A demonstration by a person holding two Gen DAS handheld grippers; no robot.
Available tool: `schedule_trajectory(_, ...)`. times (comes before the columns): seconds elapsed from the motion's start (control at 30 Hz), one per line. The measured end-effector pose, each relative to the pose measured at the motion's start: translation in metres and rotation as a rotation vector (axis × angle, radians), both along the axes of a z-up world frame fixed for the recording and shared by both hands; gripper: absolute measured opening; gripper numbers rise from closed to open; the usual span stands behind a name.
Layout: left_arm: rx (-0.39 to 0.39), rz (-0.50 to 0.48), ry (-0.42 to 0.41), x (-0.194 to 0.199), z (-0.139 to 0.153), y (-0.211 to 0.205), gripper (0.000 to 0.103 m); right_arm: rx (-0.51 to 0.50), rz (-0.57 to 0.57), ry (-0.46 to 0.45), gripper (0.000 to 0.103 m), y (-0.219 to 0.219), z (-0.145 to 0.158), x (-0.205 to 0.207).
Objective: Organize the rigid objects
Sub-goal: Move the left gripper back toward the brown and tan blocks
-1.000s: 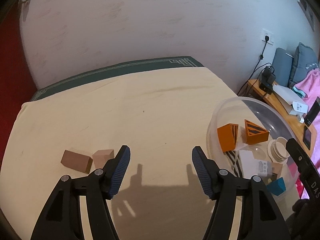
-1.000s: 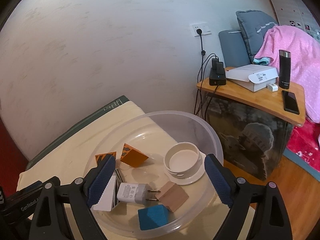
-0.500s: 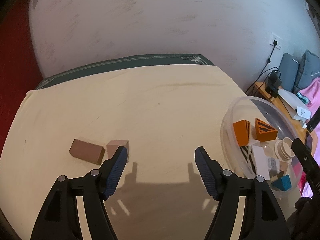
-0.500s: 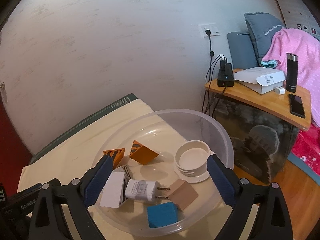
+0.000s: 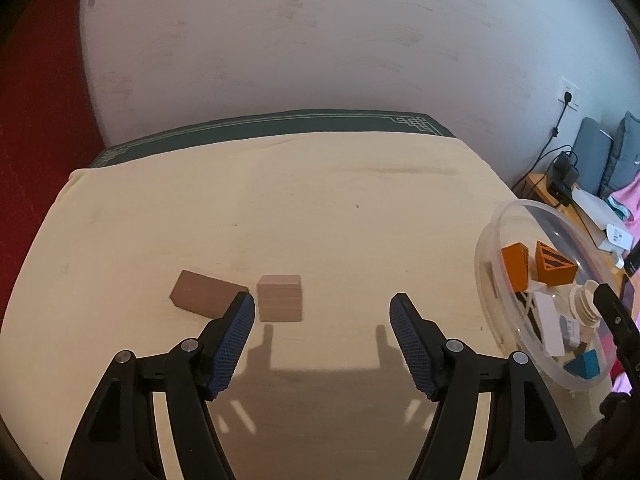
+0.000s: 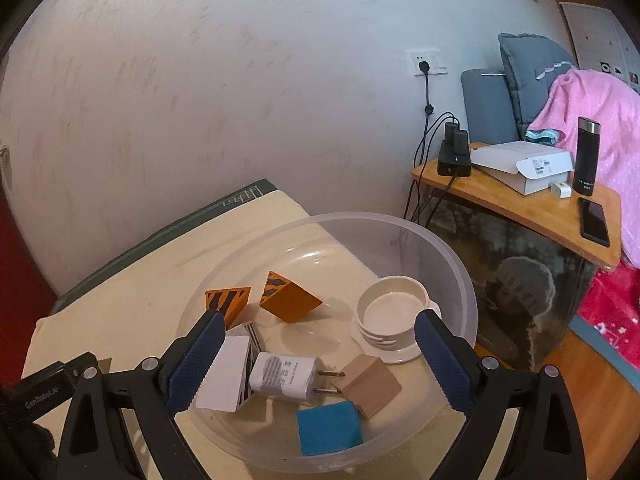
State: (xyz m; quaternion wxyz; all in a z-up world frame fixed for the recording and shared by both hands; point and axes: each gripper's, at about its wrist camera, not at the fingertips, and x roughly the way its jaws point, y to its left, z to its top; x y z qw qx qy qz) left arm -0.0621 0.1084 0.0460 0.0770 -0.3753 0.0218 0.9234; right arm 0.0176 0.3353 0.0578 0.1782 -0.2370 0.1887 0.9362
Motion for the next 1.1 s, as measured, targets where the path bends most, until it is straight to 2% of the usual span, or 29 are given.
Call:
schedule_trajectory(0.37,0.006,0.056,-0.005,-0.007,-0.002,-0.028,0.071,0.084,0.032,0.014,0.098,-0.021,0.008,-0.001)
schedule_trajectory(0.7,-0.027,0.169,-0.046,-0.015,-0.023,-0.084,0.071,0.138,0.173,0.028,0.099,-0.054,0.013,0.002)
schedule_trajectory(0.83,-0.009,0.203,-0.074,-0.021,-0.028,-0.097,0.071,0.153,0.233,0.021,0.099,-0.066,0.012,0.001)
schedule_trajectory(1.1,0.001,0.157,-0.091,-0.029,-0.031,-0.094,0.071,0.157,0.302,-0.001,0.099,-0.074,0.005,-0.003)
